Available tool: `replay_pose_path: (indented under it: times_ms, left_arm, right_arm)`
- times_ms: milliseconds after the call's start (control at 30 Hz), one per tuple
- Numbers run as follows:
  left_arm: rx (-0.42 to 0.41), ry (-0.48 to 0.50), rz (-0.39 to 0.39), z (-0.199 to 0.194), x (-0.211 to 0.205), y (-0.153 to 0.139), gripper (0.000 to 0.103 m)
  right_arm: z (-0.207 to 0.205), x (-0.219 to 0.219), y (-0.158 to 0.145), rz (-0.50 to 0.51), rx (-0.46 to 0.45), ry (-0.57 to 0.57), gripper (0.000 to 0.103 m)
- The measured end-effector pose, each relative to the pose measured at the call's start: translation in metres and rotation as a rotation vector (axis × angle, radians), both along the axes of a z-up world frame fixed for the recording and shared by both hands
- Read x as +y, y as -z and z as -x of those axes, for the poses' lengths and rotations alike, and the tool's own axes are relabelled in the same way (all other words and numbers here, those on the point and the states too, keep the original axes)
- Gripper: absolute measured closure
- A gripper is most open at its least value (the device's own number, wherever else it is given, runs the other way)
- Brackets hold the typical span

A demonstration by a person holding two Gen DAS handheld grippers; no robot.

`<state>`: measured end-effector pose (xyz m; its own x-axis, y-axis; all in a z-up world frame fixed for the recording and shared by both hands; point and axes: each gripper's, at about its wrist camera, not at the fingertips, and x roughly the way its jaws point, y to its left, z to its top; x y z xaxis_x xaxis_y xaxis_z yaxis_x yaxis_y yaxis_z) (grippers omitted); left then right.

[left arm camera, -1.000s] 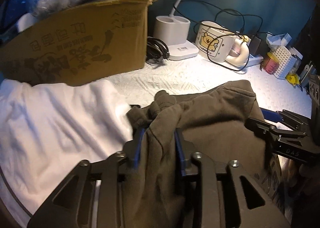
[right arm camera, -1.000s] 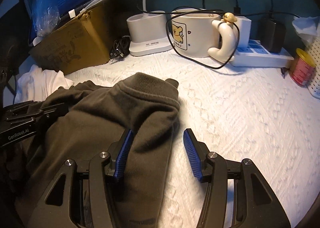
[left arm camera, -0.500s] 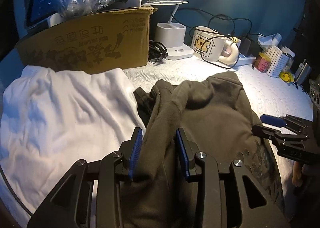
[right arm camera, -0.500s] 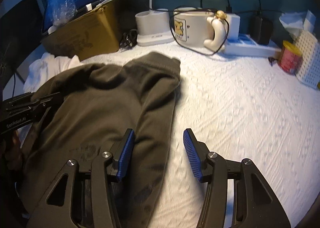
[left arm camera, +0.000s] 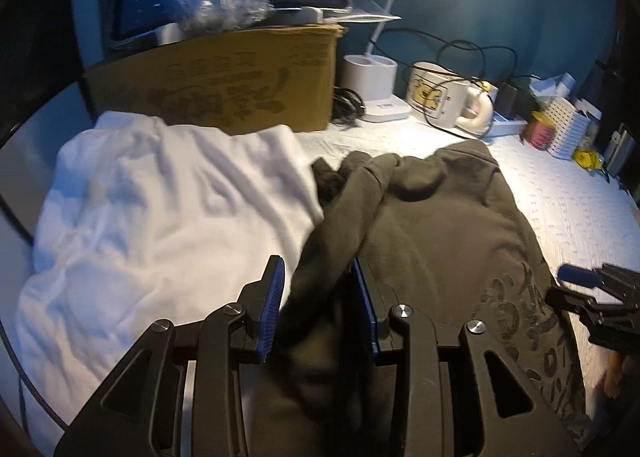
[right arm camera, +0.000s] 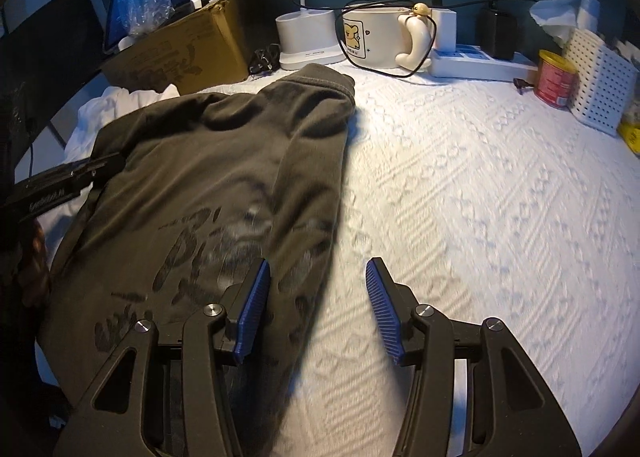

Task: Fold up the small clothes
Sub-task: 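Open both tools and release the folded shirt on the bed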

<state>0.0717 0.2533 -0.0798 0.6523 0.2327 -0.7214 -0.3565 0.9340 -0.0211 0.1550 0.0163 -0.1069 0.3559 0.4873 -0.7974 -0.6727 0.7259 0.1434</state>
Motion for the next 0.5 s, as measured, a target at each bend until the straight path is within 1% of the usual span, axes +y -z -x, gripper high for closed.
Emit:
replay_pose_path:
  times_ms: [100, 333, 433, 500]
  left_arm:
    - [-0.008, -0.034, -0.035, 0.007, 0.001, -0.005, 0.069]
    - [-0.047, -0.016, -0.012, 0.028, -0.012, -0.012, 0.069]
    - [-0.118, -0.005, 0.004, 0.044, -0.021, -0.022, 0.069]
    - [-0.147, 0.008, 0.009, 0.053, -0.027, -0.027, 0.069]
  right_arm:
    - [0.008, -0.005, -0.001, -0.005, -0.003, 0.001, 0.049]
    - [0.025, -0.017, 0.002, -0.026, 0.011, -0.003, 0.049]
    - [0.035, -0.023, 0.004, -0.038, 0.018, -0.017, 0.049]
    - [0.042, -0.027, 0.004, -0.051, 0.019, -0.025, 0.049]
